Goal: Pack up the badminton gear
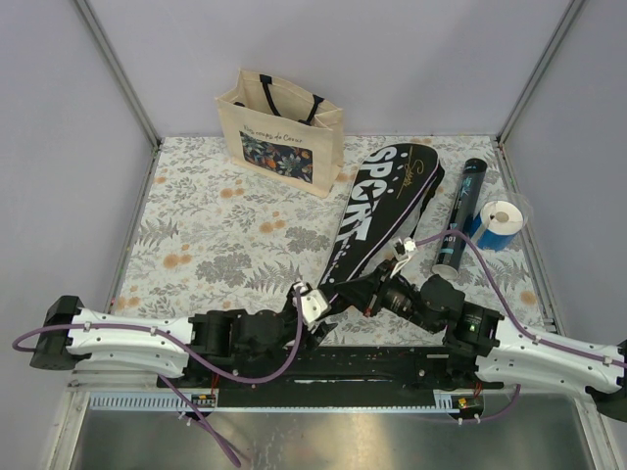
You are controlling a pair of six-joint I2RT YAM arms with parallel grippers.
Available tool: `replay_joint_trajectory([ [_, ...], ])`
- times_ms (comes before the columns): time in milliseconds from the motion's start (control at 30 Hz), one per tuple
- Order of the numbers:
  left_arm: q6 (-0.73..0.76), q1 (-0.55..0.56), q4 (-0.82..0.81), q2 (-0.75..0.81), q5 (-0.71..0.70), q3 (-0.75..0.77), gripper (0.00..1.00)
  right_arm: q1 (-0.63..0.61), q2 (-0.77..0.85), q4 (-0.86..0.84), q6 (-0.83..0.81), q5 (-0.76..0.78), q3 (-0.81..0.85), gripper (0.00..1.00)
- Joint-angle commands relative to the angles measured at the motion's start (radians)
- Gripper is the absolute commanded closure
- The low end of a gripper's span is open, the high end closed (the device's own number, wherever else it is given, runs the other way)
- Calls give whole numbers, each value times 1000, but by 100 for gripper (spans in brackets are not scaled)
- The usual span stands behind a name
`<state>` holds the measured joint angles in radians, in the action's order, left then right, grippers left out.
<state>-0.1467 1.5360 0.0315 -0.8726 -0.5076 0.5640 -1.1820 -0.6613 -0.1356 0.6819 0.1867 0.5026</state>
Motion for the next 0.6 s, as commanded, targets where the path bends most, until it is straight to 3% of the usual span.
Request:
replay_joint_trajectory([
  [0, 76, 6, 51, -8, 37, -1, 34, -2, 55, -133, 11, 63, 73, 100],
  [233, 114, 4, 34, -34, -22, -19, 33, -2, 89, -127, 15, 63, 73, 100],
  [333, 128, 6, 48, -72, -63, -3, 38, -2, 95, -125, 18, 60, 71, 100],
  [400, 139, 6, 39, -91, -74, 4, 50, -2, 98, -122, 19, 59, 68, 100],
  [433, 139, 6, 24, -98, -87, 7, 69, -2, 98, -125, 24, 53, 60, 100],
  [500, 139, 6, 5, -108, -101, 17, 94, -2, 92, -133, 37, 28, 53, 100],
  [567, 139, 6, -21, -105, -101, 28, 100, -2, 71, -145, 62, -21, 48, 100],
])
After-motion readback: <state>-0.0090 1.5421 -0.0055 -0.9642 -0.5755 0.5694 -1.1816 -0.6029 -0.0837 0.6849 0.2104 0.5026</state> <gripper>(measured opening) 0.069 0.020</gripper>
